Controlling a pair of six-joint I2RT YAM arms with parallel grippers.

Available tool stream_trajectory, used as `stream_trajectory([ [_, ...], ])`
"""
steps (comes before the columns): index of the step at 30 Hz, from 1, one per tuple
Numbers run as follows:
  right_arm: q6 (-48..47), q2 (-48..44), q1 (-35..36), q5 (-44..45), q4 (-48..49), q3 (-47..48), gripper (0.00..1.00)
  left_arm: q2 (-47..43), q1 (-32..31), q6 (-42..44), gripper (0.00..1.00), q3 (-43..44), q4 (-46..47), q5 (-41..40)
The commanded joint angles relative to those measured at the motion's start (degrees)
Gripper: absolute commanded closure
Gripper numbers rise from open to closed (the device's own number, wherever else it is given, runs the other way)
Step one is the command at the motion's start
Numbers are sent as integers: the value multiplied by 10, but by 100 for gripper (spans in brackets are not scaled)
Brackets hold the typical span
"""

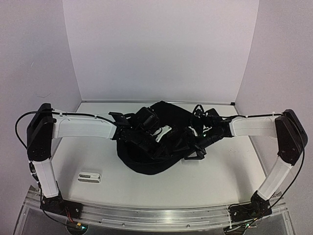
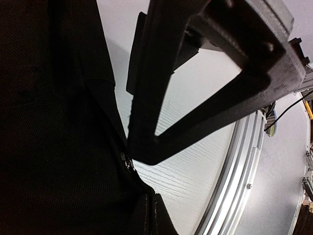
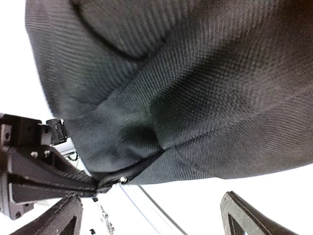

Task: Pack the student bag
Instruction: Zip the student bag at the center of the board.

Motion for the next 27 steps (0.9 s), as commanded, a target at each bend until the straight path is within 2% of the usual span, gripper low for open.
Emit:
stream_trajectory([
  [1, 27, -2, 8, 13, 25, 5, 2, -27, -12, 2, 100, 38, 16, 29],
  [4, 40, 32, 9, 29, 30, 43, 3, -18, -24, 12, 100, 47, 9, 34],
  [7, 54, 70, 8, 28, 31, 81, 15, -12, -33, 19, 100, 55, -6, 32],
  [10, 54, 79, 6, 41, 30, 87, 38, -22, -34, 18, 100, 44, -12, 18],
  [12, 49, 71, -1, 48, 30, 78, 62, -32, -33, 14, 100, 32, -13, 4],
  [15, 42, 57, -23, 63, 30, 65, 89, -38, -32, 7, 100, 17, -18, -12],
  [17, 38, 51, -37, 68, 28, 59, 100, -38, -29, 0, 100, 7, -23, -14],
  [27, -32, 45, -93, 103, -29, 38, 100, -83, -2, -26, 100, -75, -14, -11],
])
